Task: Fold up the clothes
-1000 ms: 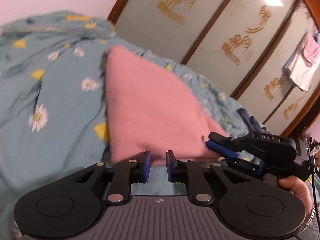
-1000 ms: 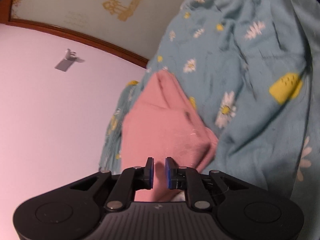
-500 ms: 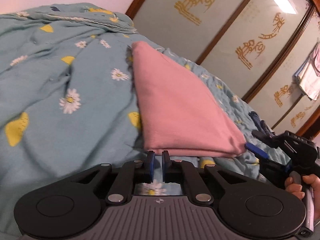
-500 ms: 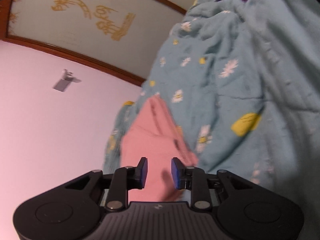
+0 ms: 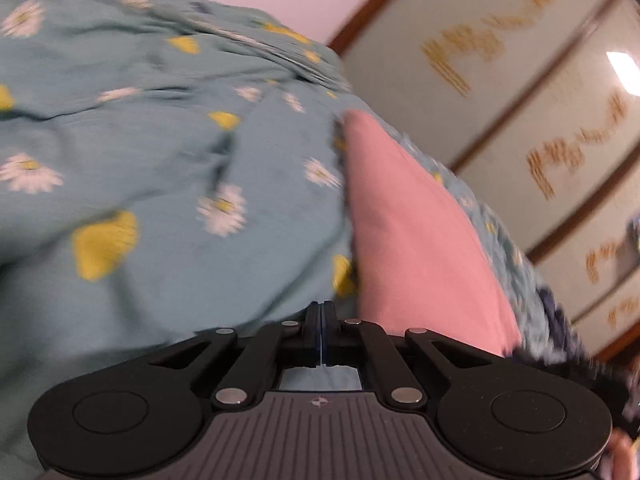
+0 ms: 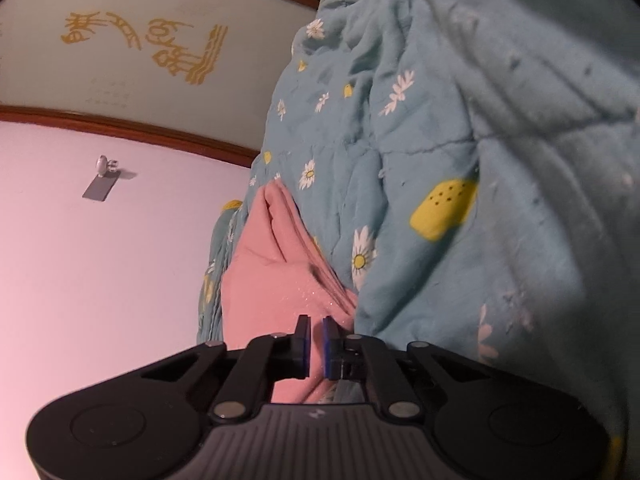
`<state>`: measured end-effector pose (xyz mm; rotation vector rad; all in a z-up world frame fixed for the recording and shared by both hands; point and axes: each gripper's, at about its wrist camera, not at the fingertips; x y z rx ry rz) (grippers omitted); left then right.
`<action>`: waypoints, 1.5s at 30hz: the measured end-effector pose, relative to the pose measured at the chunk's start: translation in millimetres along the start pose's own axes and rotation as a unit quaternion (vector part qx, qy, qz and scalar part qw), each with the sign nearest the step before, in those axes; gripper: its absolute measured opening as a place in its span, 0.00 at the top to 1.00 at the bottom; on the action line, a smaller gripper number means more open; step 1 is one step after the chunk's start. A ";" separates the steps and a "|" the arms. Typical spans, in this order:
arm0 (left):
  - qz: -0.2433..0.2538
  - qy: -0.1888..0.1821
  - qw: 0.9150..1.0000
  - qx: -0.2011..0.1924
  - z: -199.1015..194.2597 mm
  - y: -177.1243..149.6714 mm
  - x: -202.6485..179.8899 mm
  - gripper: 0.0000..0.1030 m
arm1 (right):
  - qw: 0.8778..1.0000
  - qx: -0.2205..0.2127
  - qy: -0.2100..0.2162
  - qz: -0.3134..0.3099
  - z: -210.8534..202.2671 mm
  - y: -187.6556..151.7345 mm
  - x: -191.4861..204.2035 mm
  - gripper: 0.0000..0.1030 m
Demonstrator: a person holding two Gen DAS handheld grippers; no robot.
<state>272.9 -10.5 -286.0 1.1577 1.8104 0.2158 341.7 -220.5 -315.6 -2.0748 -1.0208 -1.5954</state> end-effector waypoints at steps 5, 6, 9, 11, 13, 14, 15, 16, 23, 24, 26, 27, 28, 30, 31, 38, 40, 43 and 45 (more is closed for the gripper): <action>-0.010 0.004 1.000 0.008 -13.6 7.3 0.1 0.97 | 0.998 -0.032 -0.032 -0.053 -20.9 0.1 12.4 0.93; -0.015 0.008 1.000 0.007 -18.7 9.3 -0.6 0.94 | 0.996 -0.038 -0.045 -0.071 -24.0 -0.8 16.7 0.86; -0.005 0.022 1.000 0.004 -37.5 18.7 -8.3 0.71 | 0.983 -0.048 -0.095 -0.152 -30.5 -9.4 42.1 0.80; 0.017 0.031 0.999 0.001 -51.1 25.2 -17.3 0.63 | 0.976 -0.045 -0.103 -0.186 -33.1 -16.9 59.4 0.71; 0.050 0.034 0.998 0.002 -66.3 32.6 -29.4 0.55 | 0.965 -0.039 -0.117 -0.231 -38.2 -31.1 85.2 0.54; 0.074 0.033 0.997 0.000 -78.4 37.1 -38.1 0.52 | 0.959 -0.035 -0.126 -0.252 -41.1 -38.1 96.8 0.52; 0.088 0.035 0.996 -0.002 -86.2 39.2 -43.1 0.44 | 0.953 -0.030 -0.134 -0.271 -44.7 -44.9 106.0 0.48; 0.096 0.038 0.995 -0.004 -92.5 40.7 -46.7 0.41 | 0.949 -0.028 -0.139 -0.282 -48.4 -49.8 111.5 0.38; 0.120 0.092 0.989 0.001 -147.2 49.7 -70.4 0.35 | 0.918 -0.043 -0.206 -0.337 -99.8 -100.3 147.1 0.11; 0.121 0.111 0.987 0.006 -153.1 48.1 -72.0 0.34 | 0.910 -0.045 -0.236 -0.338 -107.0 -107.1 152.3 0.11; 0.122 0.124 0.985 0.014 -168.2 44.2 -71.0 0.34 | 0.897 -0.056 -0.277 -0.341 -119.8 -113.7 154.4 0.11; 0.128 0.109 0.986 0.014 -178.2 41.3 -68.6 0.34 | 0.882 -0.070 -0.303 -0.354 -131.8 -121.4 157.3 0.11; 0.138 0.093 0.986 0.014 -191.2 36.6 -67.3 0.34 | 0.872 -0.079 -0.314 -0.366 -140.8 -123.7 157.1 0.11; 0.153 0.090 0.984 0.014 -205.1 30.2 -66.7 0.34 | 0.854 -0.065 -0.324 -0.401 -156.0 -136.4 164.7 0.10; 0.156 0.090 0.984 0.021 -209.1 28.6 -65.9 0.34 | 0.853 -0.052 -0.325 -0.406 -158.3 -140.9 168.0 0.10; 0.209 0.047 0.974 0.074 -242.5 19.1 -73.5 0.34 | 0.835 -0.014 -0.347 -0.427 -195.2 -177.7 190.1 0.10; 0.247 0.064 0.965 0.058 -252.8 9.8 -80.3 0.33 | 0.832 -0.031 -0.362 -0.419 -207.2 -186.6 191.7 0.10; 0.265 0.071 0.961 0.039 -264.3 -1.2 -83.6 0.29 | 0.859 -0.028 -0.348 -0.374 -222.1 -191.8 190.3 0.10; 0.249 0.075 0.965 0.037 -268.5 -4.3 -80.6 0.29 | 0.862 -0.023 -0.349 -0.367 -226.1 -194.9 189.4 0.10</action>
Point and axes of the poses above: each gripper's, at about its wrist camera, not at the fingertips, and z roughly the way its jaws point, x to its left, y to its top
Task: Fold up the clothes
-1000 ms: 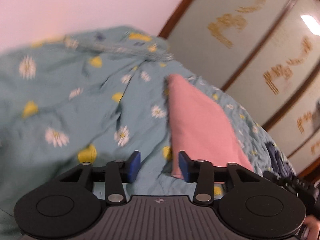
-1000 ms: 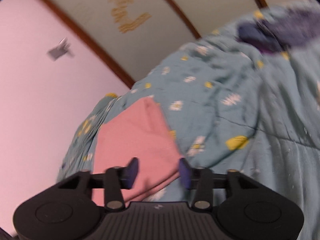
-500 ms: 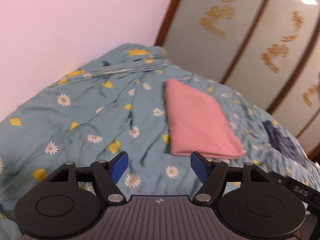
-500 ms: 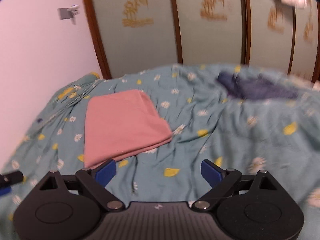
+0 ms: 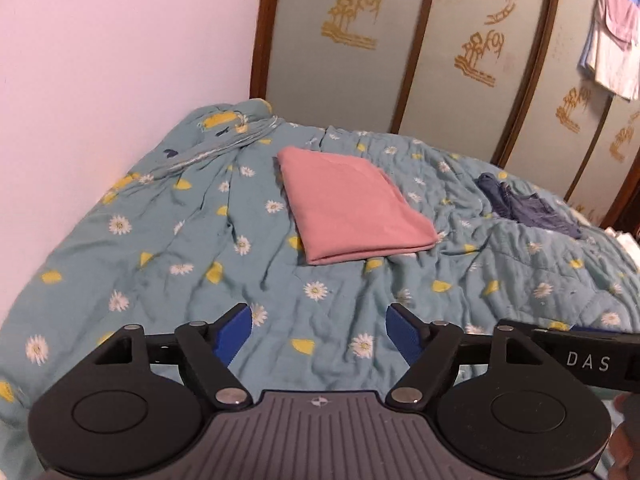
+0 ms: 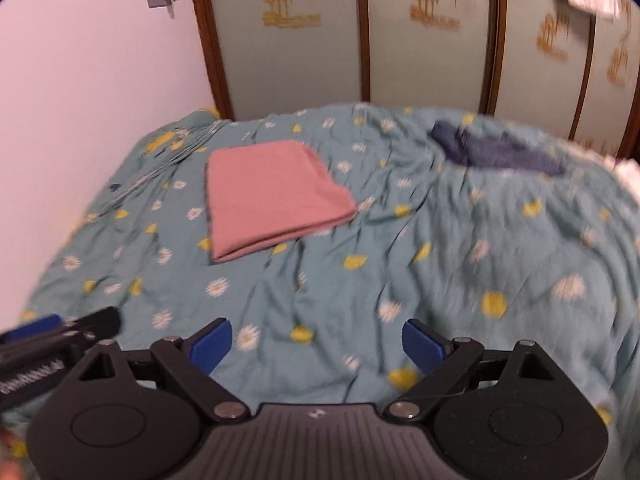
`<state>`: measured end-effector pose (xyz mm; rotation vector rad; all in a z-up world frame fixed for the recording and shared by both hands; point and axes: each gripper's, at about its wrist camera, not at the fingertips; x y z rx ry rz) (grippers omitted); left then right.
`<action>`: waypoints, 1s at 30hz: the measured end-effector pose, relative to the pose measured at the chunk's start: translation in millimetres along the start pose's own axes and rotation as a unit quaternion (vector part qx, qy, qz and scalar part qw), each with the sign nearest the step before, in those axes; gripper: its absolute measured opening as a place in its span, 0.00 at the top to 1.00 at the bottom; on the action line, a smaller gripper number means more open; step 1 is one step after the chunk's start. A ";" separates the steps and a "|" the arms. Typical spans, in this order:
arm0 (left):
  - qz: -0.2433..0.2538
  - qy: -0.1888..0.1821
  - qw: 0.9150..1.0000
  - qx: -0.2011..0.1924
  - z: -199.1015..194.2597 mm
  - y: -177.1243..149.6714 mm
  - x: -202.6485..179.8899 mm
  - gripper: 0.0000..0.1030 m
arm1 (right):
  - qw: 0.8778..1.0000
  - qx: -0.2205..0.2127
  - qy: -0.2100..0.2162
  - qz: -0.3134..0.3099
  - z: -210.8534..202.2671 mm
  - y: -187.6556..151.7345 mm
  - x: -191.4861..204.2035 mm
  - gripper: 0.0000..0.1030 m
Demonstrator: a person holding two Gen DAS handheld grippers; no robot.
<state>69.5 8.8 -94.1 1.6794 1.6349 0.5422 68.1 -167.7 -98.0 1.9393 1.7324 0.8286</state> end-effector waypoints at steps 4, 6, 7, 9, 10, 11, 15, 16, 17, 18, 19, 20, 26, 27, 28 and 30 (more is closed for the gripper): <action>-0.028 0.032 0.999 0.007 0.3 -3.2 10.8 0.29 | 0.999 -0.006 -0.028 -0.016 -2.0 -10.7 5.3 0.10; -0.033 0.042 0.999 0.011 1.2 -2.7 15.9 0.29 | 0.999 -0.009 -0.032 -0.024 -1.6 -16.1 9.9 0.10; -0.040 0.046 0.998 0.012 1.7 -3.4 20.4 0.29 | 0.999 -0.008 -0.028 -0.028 -0.9 -18.5 12.7 0.10; -0.045 0.047 0.998 0.015 2.9 -5.2 25.2 0.28 | 0.999 -0.009 -0.027 -0.037 0.4 -21.8 18.1 0.10; -0.046 0.045 0.998 0.020 4.6 -7.0 27.1 0.28 | 0.999 -0.010 -0.028 -0.041 1.0 -23.2 20.8 0.10; -0.047 0.043 0.998 0.024 5.7 -8.4 28.2 0.28 | 0.998 -0.010 -0.029 -0.046 1.6 -24.6 23.6 0.10; -0.030 0.053 0.998 0.021 5.5 -13.1 22.9 0.28 | 0.996 -0.019 -0.042 -0.071 -1.0 -26.9 35.6 0.10; -0.024 0.052 0.998 0.019 4.8 -13.6 20.1 0.28 | 0.996 -0.019 -0.041 -0.073 -1.6 -26.4 36.0 0.10; -0.019 0.052 0.998 0.017 3.8 -13.8 18.1 0.28 | 0.996 -0.020 -0.040 -0.072 -2.3 -25.8 35.7 0.10; -0.014 0.054 0.998 0.015 2.5 -14.0 16.0 0.27 | 0.996 -0.021 -0.039 -0.071 -3.3 -25.4 36.0 0.10; -0.010 0.055 0.998 0.011 1.1 -14.1 14.1 0.26 | 0.997 -0.021 -0.038 -0.070 -4.2 -24.9 35.8 0.10; -0.006 0.058 0.998 0.008 0.0 -14.1 12.7 0.25 | 0.997 -0.021 -0.037 -0.068 -5.0 -24.3 35.2 0.10; 0.017 0.065 0.998 -0.010 -7.6 -14.4 2.4 0.23 | 0.996 -0.032 -0.041 -0.070 -10.2 -23.6 38.8 0.10; 0.019 0.066 0.998 -0.011 -8.2 -14.3 1.5 0.23 | 0.996 -0.035 -0.043 -0.071 -10.9 -23.2 38.0 0.10; 0.022 0.068 0.997 -0.011 -8.7 -14.0 0.6 0.23 | 0.996 -0.037 -0.044 -0.071 -11.7 -22.9 37.2 0.10; 0.023 0.067 0.997 -0.010 -8.6 -13.9 0.2 0.23 | 0.996 -0.041 -0.044 -0.070 -13.4 -22.6 37.0 0.10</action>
Point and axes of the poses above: each gripper's, at about its wrist camera, not at the fingertips, and z roughly the way its jaws point, x to its left, y to its top
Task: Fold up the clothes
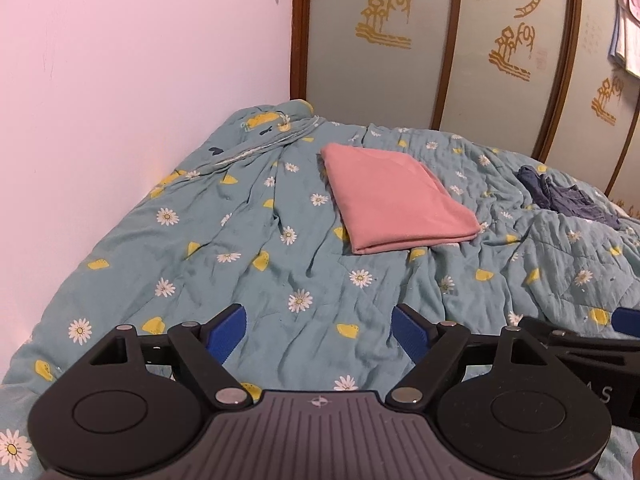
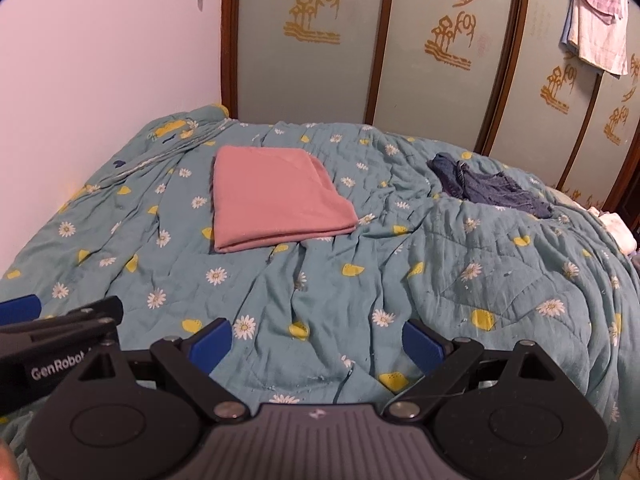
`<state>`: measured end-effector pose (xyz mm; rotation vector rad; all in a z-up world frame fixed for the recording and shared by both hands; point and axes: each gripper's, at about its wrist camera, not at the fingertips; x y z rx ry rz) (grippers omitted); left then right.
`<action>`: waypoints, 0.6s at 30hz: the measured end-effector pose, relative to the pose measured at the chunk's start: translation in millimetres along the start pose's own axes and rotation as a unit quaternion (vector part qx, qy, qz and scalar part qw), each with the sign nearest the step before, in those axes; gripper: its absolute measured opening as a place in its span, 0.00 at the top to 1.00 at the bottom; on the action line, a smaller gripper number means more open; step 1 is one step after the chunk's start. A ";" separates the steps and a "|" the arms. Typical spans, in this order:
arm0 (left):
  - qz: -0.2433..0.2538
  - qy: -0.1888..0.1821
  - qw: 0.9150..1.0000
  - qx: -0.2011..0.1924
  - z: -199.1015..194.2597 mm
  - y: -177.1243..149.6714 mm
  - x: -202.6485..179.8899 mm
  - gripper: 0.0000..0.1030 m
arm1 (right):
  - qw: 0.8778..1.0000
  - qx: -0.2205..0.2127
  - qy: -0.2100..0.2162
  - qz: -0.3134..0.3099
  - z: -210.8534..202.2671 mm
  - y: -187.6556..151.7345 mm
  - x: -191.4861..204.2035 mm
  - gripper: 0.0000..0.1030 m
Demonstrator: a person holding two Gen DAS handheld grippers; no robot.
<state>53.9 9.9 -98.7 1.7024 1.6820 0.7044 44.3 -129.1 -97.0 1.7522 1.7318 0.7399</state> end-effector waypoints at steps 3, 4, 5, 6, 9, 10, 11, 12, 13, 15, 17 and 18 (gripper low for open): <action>-0.004 -0.003 1.000 0.002 0.5 0.1 0.7 0.23 | 1.000 0.000 0.002 0.001 -0.7 0.7 -0.8 0.10; -0.004 -0.003 1.000 0.002 0.3 0.3 0.9 0.23 | 1.000 0.000 0.003 0.002 -0.9 0.7 -1.0 0.10; -0.005 -0.003 1.000 0.002 0.0 0.3 0.9 0.23 | 1.000 0.000 0.004 0.002 -1.2 0.7 -0.9 0.10; -0.004 -0.002 1.000 0.001 -0.3 0.1 0.6 0.23 | 1.000 0.000 0.004 0.002 -1.5 0.7 -0.7 0.10; -0.003 -0.002 1.000 0.002 -1.1 -0.6 -0.7 0.23 | 1.000 -0.003 0.001 0.000 -3.1 0.9 0.6 0.10; -0.003 -0.002 1.000 0.003 -1.2 -0.8 -1.3 0.23 | 1.000 -0.003 0.000 0.000 -3.5 1.0 0.6 0.10; -0.003 -0.003 1.000 0.003 -1.3 -0.9 -1.5 0.23 | 1.000 -0.004 0.000 0.001 -3.8 1.2 0.0 0.10; -0.003 -0.003 1.000 0.003 -1.5 -1.0 -1.6 0.23 | 1.000 -0.005 0.000 0.001 -4.1 1.3 -0.6 0.10; -0.002 -0.003 1.000 0.002 -1.7 -1.0 -1.5 0.23 | 1.000 -0.006 0.000 0.001 -4.2 1.4 -0.7 0.10; -0.001 -0.001 1.000 0.001 -2.2 -1.0 -1.7 0.23 | 1.000 -0.005 0.001 0.002 -3.8 1.4 -0.7 0.10; 0.001 0.000 1.000 0.001 -2.6 -0.9 -2.1 0.23 | 1.000 -0.003 0.002 0.002 -3.2 1.6 -0.8 0.10; 0.001 0.000 1.000 0.001 -2.7 -0.8 -2.0 0.23 | 1.000 -0.003 0.002 0.002 -3.3 1.6 -0.6 0.10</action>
Point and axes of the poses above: each gripper's, at about its wrist camera, not at the fingertips, and z roughly the way its jaws point, x to its left, y to its top
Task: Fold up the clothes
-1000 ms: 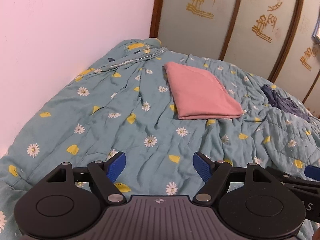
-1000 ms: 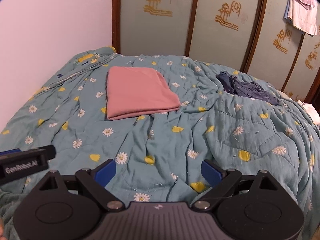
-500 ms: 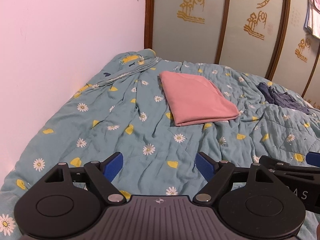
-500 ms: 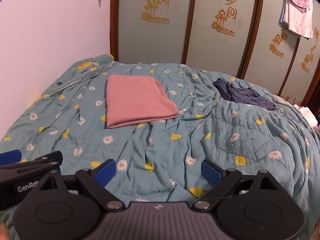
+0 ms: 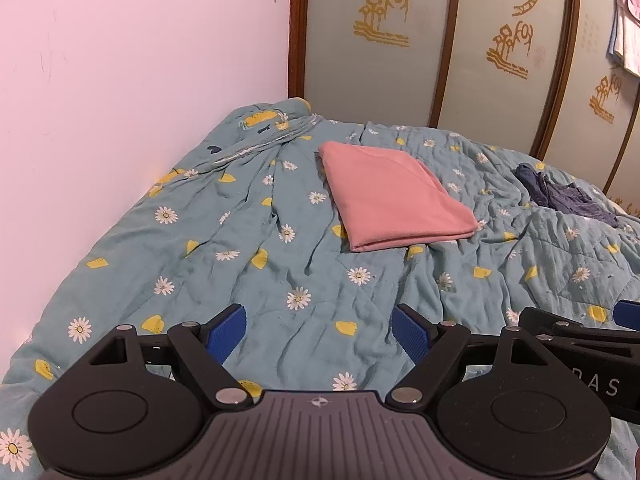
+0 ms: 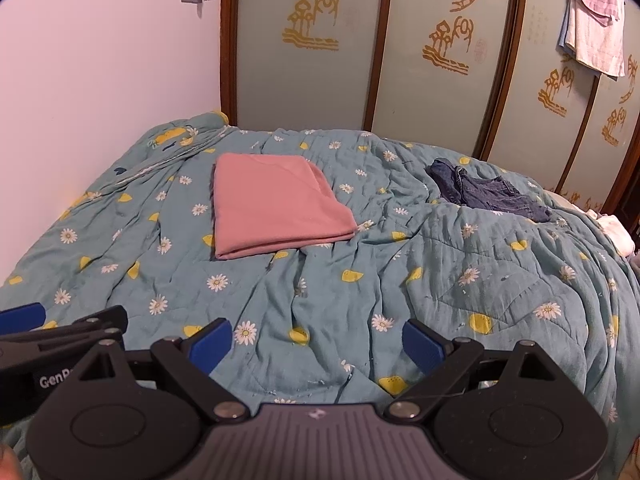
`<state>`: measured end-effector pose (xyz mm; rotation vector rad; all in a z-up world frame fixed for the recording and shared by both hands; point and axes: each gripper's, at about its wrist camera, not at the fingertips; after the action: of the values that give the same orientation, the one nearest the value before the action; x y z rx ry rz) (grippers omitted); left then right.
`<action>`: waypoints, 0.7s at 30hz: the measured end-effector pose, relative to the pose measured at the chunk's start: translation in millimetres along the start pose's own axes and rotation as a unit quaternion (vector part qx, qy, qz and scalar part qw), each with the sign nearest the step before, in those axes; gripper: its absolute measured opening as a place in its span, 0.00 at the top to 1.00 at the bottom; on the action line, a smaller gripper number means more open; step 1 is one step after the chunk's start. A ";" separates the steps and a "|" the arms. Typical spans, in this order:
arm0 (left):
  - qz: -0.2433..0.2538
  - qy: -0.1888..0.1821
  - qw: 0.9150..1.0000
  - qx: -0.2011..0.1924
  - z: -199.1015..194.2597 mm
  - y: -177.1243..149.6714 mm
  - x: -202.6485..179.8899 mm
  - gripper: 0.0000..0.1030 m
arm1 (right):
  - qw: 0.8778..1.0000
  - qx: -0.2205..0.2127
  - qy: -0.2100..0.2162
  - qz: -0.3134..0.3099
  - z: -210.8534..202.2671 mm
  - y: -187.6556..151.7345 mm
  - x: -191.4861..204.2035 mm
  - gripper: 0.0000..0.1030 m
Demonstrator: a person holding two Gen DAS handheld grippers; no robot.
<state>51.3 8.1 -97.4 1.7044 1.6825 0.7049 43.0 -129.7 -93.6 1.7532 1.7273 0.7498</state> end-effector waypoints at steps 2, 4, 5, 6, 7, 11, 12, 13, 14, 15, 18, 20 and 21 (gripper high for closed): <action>-0.001 -0.001 1.000 0.000 -0.5 -0.1 0.1 0.23 | 1.000 -0.001 0.000 0.000 -0.8 -0.2 0.7 0.10; -0.001 -0.002 1.000 0.000 -0.9 -0.3 0.1 0.23 | 1.000 -0.002 -0.001 -0.001 -1.7 -0.5 1.4 0.10; -0.002 -0.002 1.000 0.000 -0.9 -0.3 0.4 0.23 | 1.000 -0.002 -0.002 -0.001 -2.0 -0.5 1.8 0.10; -0.002 -0.002 1.000 0.000 -0.7 -0.3 0.9 0.23 | 1.000 -0.002 -0.003 -0.002 -2.3 -0.5 2.1 0.10; -0.002 -0.003 1.000 0.001 -0.6 -0.3 1.2 0.23 | 1.000 -0.003 -0.003 -0.002 -2.3 -0.4 2.1 0.10; -0.002 -0.004 1.000 0.001 0.1 -0.2 1.3 0.23 | 1.000 -0.001 -0.003 -0.001 -2.4 -0.5 2.5 0.10; -0.002 -0.004 1.000 0.002 0.2 -0.3 1.1 0.23 | 1.000 -0.001 -0.003 -0.001 -2.4 -0.6 2.7 0.10; -0.002 -0.004 1.000 0.002 0.2 -0.4 0.8 0.23 | 1.000 -0.001 -0.003 -0.001 -2.4 -0.8 2.8 0.10; -0.002 -0.004 1.000 0.002 0.1 -0.4 0.6 0.23 | 1.000 0.000 -0.003 -0.001 -2.5 -0.8 3.0 0.10; -0.003 -0.003 1.000 0.002 -0.3 -0.5 0.6 0.23 | 1.000 0.000 -0.003 -0.001 -2.6 -0.9 3.3 0.10; -0.002 -0.005 1.000 0.003 1.5 0.4 2.4 0.23 | 1.000 0.000 -0.005 0.001 -4.4 -2.8 7.1 0.10; 0.000 -0.007 1.000 0.004 4.4 1.8 5.3 0.23 | 1.000 0.001 -0.006 0.001 -4.2 -3.0 7.2 0.10; 0.001 -0.007 1.000 0.004 5.0 2.2 6.0 0.23 | 1.000 0.001 -0.006 0.001 -4.0 -3.1 7.2 0.10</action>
<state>56.6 13.7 -99.4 1.7127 1.6767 0.6854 38.0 -122.4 -93.1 1.7571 1.7205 0.7365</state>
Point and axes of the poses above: each gripper's, at about its wrist camera, not at the fingertips, and z roughly the way its jaws point, x to its left, y to its top
